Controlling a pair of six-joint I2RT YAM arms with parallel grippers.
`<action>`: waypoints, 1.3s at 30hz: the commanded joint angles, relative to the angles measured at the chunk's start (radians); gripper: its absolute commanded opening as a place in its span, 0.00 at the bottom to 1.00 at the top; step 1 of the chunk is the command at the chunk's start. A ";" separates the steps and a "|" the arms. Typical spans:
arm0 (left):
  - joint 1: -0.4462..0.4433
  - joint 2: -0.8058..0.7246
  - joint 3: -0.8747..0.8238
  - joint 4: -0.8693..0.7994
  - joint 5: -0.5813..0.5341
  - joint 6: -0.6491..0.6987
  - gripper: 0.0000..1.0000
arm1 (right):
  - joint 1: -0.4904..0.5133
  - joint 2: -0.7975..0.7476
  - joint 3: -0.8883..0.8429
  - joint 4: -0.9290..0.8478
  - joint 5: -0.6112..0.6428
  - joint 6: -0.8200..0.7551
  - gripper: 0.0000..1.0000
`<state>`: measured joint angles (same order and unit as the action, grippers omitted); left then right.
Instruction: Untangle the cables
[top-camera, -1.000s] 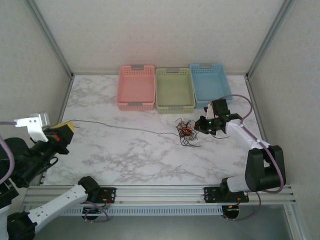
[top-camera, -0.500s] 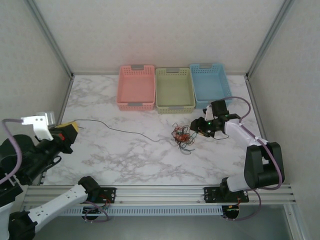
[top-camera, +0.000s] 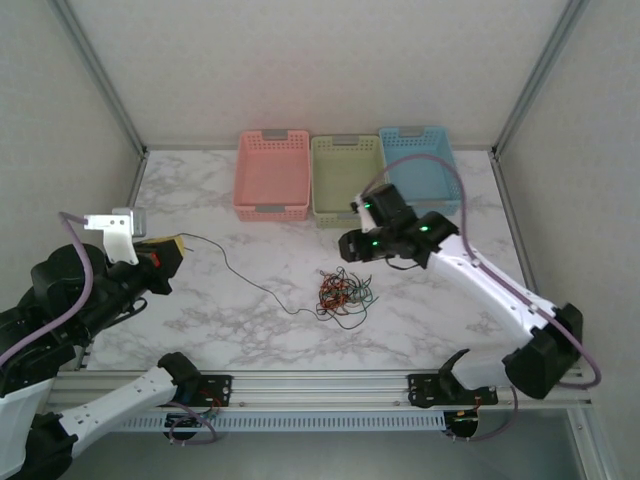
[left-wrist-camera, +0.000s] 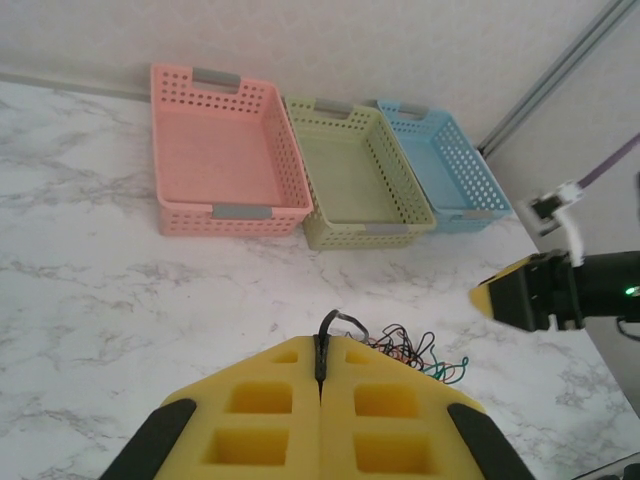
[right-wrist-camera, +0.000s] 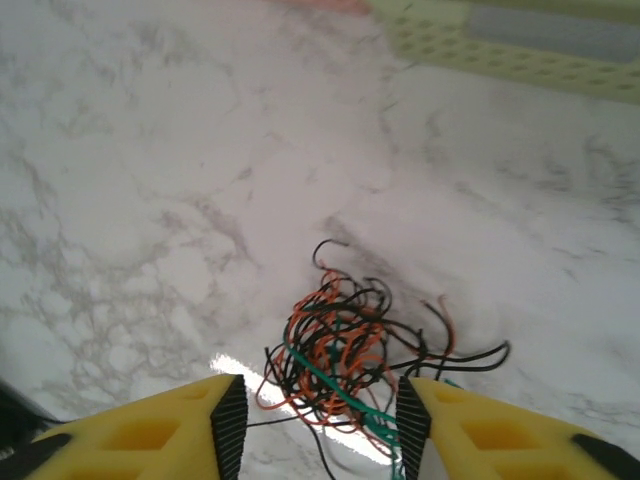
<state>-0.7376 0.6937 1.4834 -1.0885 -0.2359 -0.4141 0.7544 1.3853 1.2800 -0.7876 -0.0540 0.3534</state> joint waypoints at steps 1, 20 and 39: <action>0.008 -0.016 0.002 0.011 0.013 0.011 0.00 | 0.092 0.125 0.055 -0.059 0.069 -0.009 0.38; 0.008 -0.043 -0.011 -0.017 -0.023 0.008 0.00 | 0.271 0.563 0.116 -0.128 0.220 -0.039 0.64; 0.007 -0.056 -0.022 -0.031 -0.055 0.011 0.00 | 0.249 0.549 0.115 -0.093 0.216 -0.048 0.19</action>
<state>-0.7376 0.6521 1.4696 -1.0977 -0.2710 -0.4145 1.0187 1.9953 1.4017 -0.8928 0.2249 0.2966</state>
